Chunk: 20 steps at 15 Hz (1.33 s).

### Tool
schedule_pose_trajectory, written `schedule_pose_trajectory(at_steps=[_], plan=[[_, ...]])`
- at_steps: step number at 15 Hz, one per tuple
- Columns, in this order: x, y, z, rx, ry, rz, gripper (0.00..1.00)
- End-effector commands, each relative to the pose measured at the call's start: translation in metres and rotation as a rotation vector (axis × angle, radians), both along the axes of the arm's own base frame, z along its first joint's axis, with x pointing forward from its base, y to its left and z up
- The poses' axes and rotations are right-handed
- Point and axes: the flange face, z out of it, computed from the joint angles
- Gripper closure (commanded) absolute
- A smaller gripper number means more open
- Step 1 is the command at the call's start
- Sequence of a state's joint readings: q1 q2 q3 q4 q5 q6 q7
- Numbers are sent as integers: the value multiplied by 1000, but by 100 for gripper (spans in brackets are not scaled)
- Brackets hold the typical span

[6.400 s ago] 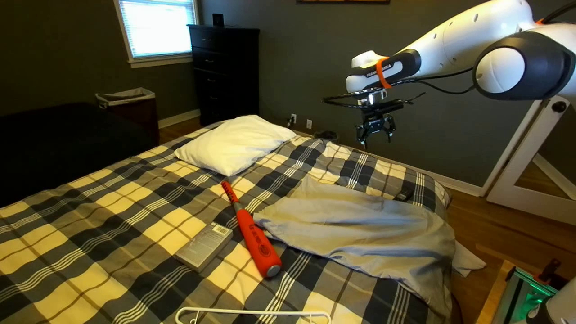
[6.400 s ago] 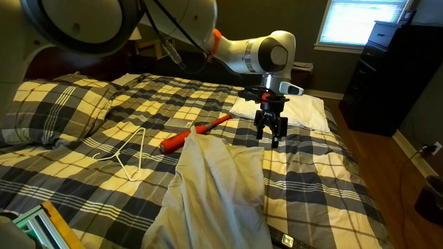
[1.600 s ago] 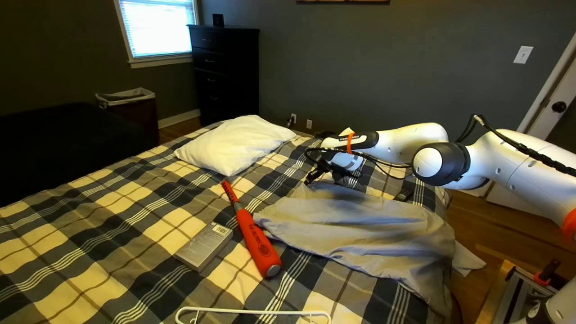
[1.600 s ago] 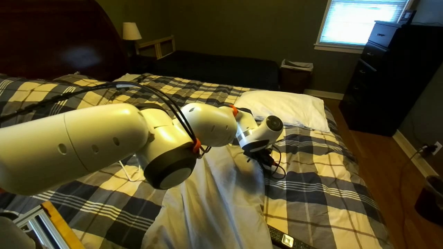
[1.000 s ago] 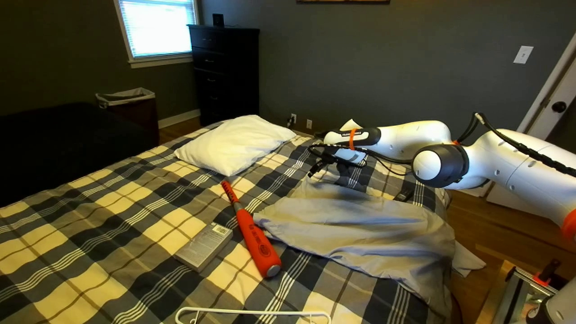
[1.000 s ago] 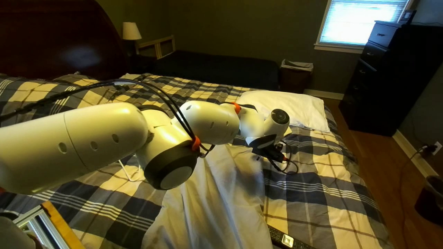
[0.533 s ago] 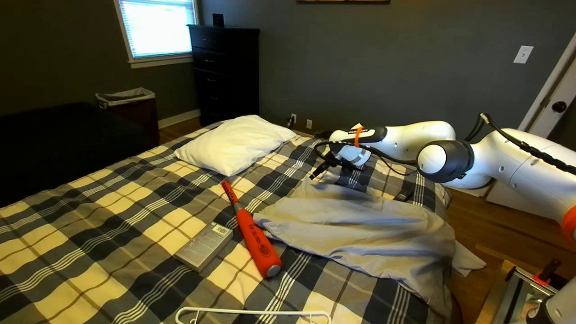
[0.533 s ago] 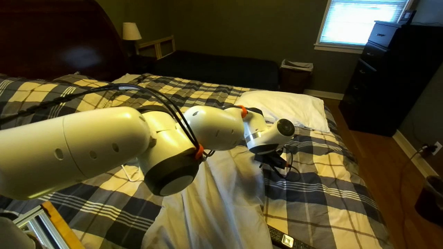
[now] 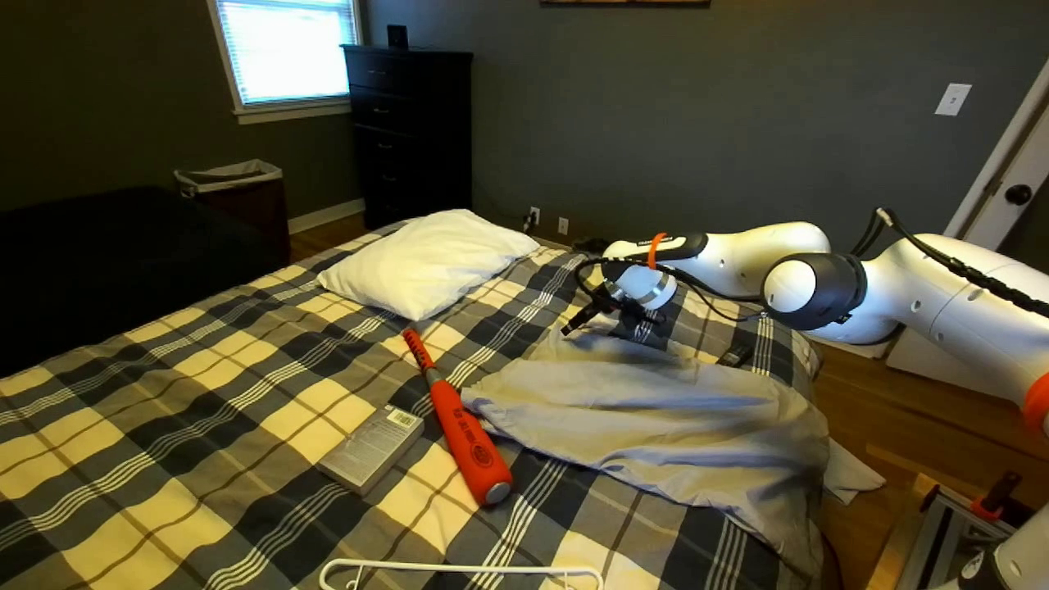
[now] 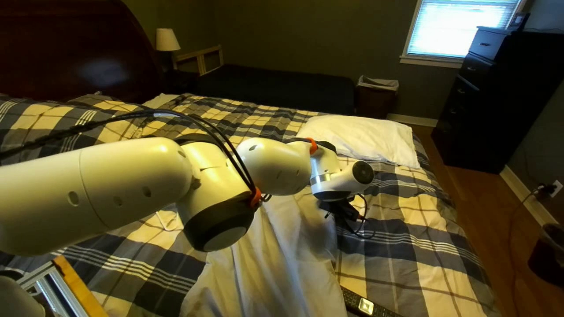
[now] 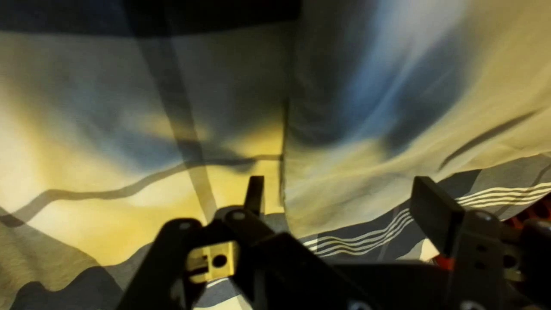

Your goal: Pull the pillow case cover to the right upper edge

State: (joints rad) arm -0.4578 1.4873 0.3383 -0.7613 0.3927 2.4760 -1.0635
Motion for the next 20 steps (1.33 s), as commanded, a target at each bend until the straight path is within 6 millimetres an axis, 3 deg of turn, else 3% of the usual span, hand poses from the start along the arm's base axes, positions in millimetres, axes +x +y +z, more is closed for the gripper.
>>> schedule_pose_trajectory(at_steps=[1,8,12,15,16,18,20], plan=[[-4,4,-8,29,8,8,46],[-2,14,-9,31,25,35,99],[6,16,2,-5,-9,26,100],[16,-16,41,48,-151,-83,100],[13,3,21,-6,-72,-44,99],[17,-11,42,20,-123,-74,99],[20,-18,44,40,-174,-161,100]])
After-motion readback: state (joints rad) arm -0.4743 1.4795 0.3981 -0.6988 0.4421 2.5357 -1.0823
